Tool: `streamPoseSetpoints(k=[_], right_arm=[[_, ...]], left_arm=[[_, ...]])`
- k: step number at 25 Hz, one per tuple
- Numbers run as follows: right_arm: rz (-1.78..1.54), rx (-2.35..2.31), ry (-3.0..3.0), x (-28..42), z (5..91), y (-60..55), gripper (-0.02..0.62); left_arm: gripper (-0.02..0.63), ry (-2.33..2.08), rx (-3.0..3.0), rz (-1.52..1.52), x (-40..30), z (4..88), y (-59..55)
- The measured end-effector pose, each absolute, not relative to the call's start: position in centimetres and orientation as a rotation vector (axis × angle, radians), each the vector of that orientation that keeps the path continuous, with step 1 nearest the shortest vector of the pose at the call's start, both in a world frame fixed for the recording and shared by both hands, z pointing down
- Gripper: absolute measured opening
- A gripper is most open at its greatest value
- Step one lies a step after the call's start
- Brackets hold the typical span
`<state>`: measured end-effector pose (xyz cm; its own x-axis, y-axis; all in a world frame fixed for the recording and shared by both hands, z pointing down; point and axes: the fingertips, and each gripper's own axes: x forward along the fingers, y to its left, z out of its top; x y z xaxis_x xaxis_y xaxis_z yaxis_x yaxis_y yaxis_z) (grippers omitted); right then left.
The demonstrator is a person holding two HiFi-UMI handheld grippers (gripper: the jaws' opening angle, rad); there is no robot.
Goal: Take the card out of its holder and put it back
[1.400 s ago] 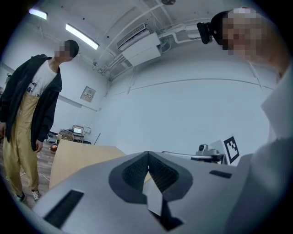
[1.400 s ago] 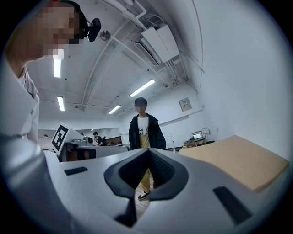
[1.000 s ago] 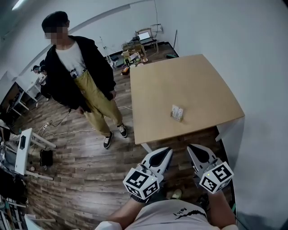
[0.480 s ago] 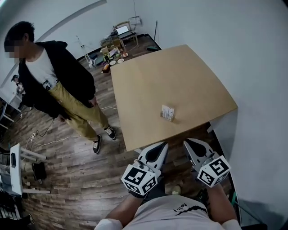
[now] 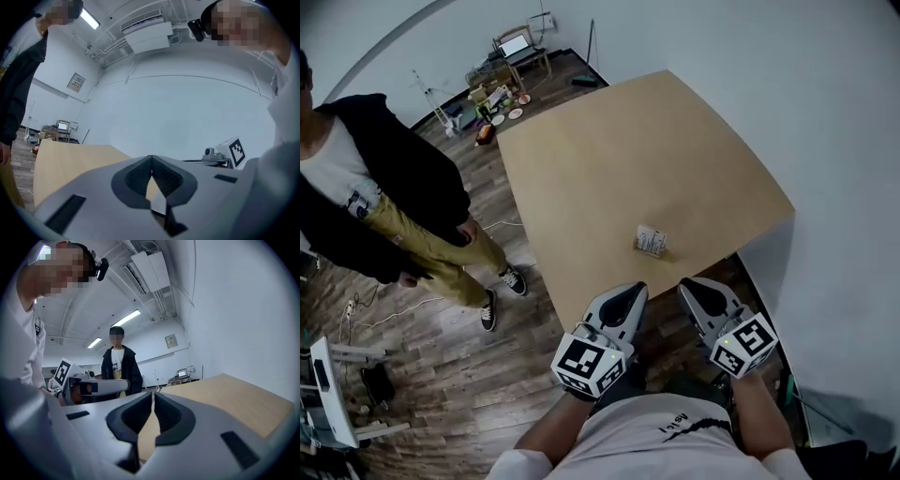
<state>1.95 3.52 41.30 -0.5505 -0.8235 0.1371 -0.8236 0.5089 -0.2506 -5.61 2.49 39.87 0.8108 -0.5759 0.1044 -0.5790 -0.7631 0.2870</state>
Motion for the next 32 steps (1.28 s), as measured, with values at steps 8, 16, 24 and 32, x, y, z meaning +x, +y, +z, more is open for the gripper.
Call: streamPoseSetpoints(k=[8, 16, 24, 32], right_arm=[[0.490, 1.458, -2.653, 2.1, 42.8, -1.3, 0.017], [0.570, 1.362, -2.601, 4.3, 49.4, -5.3, 0.023], [0.664, 1.187, -2.552, 6.9, 57.6, -9.7, 0.057], [0.692, 1.005, -2.514, 8.1, 65.4, -12.3, 0.082]], left_arm=[[0.012, -0.836, 2.655, 0.027, -5.9, 40.5, -2.6], [0.012, -0.875, 2.627, 0.073, -3.8, 43.9, -6.1], [0.012, -0.978, 2.546, 0.128, -1.2, 47.7, -10.6], [0.012, -1.075, 2.475, 0.170, 0.5, 50.8, -12.8]])
